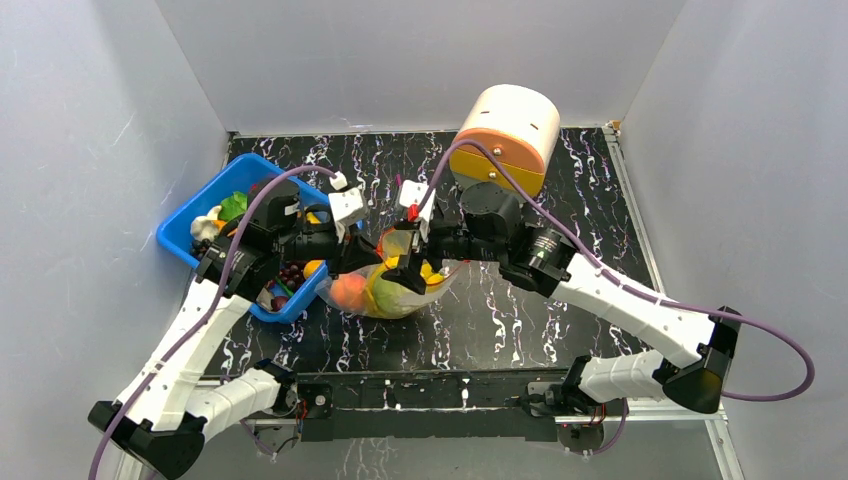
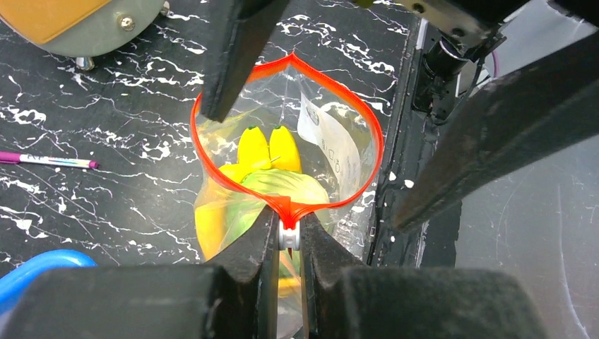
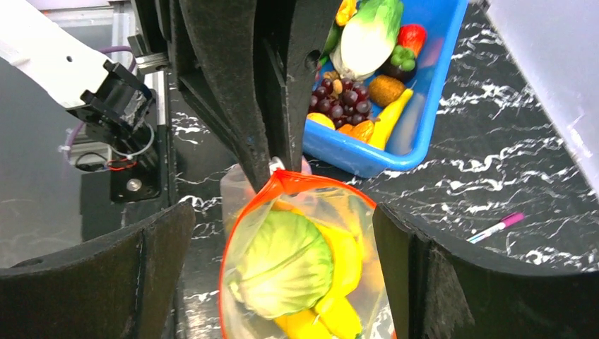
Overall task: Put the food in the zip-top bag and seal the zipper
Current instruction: Adjust the zipper food storage bag at the center of the board.
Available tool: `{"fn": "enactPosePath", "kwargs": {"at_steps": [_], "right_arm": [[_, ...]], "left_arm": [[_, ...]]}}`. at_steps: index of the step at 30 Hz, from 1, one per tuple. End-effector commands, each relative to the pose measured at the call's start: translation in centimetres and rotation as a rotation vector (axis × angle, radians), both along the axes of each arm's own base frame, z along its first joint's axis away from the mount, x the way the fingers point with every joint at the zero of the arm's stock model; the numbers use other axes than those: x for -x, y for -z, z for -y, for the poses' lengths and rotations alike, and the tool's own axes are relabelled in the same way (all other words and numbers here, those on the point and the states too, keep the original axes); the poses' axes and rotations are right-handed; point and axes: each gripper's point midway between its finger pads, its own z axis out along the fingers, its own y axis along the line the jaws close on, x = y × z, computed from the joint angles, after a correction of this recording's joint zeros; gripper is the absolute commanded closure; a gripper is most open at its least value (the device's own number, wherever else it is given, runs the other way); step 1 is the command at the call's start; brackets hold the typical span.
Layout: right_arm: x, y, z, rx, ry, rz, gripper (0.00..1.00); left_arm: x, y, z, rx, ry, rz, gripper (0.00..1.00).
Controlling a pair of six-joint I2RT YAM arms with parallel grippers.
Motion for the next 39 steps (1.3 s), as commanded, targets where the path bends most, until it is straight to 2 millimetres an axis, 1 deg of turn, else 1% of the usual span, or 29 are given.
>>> {"fn": "enactPosePath", "kwargs": {"at_steps": [1, 5, 8, 10, 12, 15, 16, 19, 21, 25, 27, 30, 34, 35, 36, 38, 39], "right_arm": [[-0.5, -2.5, -0.8, -0.086, -0.046, 0.190, 0.02], [-0.6, -1.2, -1.2, -0.062, -0.072, 0.224, 0.02], [-1.1, -0.3, -1.3, -0.034, -0.068, 0.240, 0.02], [-1.5, 0.0, -1.3, -0.020, -0.058, 0.254, 0.05], [-1.3, 0.4, -1.2, -0.002, -0.073, 0.255, 0.10], [-0.5, 1.6, -1.1, 0.037, -0.111, 0.219, 0.22], [-0.4, 2.1, -1.0, 0.051, -0.117, 0.208, 0.29], [-0.4, 3.1, -0.7, 0.075, -0.111, 0.190, 0.57], [-0.3, 3.3, -0.5, 0.078, -0.106, 0.184, 0.68], [0.3, 3.1, -0.1, 0.079, -0.122, 0.176, 0.88], [0.6, 2.9, 0.0, 0.079, -0.132, 0.174, 1.00], [0.8, 2.7, 0.3, 0.080, -0.130, 0.169, 1.00], [1.0, 1.9, 1.0, 0.050, -0.098, 0.152, 1.00], [1.1, 1.3, 1.2, 0.029, -0.086, 0.150, 1.00], [1.2, 1.1, 1.5, 0.016, -0.070, 0.147, 1.00], [1.4, 0.6, 2.2, -0.008, -0.045, 0.140, 1.00], [1.6, 0.4, 2.5, -0.020, -0.038, 0.140, 1.00]], "left_arm": [[1.7, -2.4, 0.3, 0.060, 0.096, 0.097, 1.00], [2.0, -2.3, 0.1, 0.048, 0.108, 0.105, 1.00], [2.4, -2.2, 0.0, 0.040, 0.132, 0.116, 1.00], [2.7, -2.1, -0.1, 0.030, 0.153, 0.131, 1.00], [2.9, -1.9, -0.3, 0.019, 0.164, 0.143, 1.00], [3.1, -2.1, -0.5, 0.013, 0.174, 0.177, 1.00], [3.1, -2.2, -0.5, 0.013, 0.180, 0.187, 1.00], [3.4, -2.4, -0.6, 0.011, 0.203, 0.214, 1.00], [3.4, -2.4, -0.6, 0.003, 0.210, 0.222, 1.00], [3.4, -2.6, -0.7, -0.006, 0.227, 0.228, 1.00], [3.4, -2.9, -0.6, -0.007, 0.231, 0.235, 1.00], [2.9, -3.6, -0.5, 0.008, 0.191, 0.228, 1.00], [2.0, -4.9, -0.8, 0.050, 0.088, 0.257, 0.60], [2.1, -5.5, -1.0, 0.074, 0.060, 0.285, 0.53], [2.2, -5.9, -1.2, 0.094, 0.033, 0.306, 0.49], [2.3, -6.5, -1.6, 0.136, -0.015, 0.332, 0.45], [2.5, -6.4, -1.8, 0.154, -0.035, 0.332, 0.43]]}}
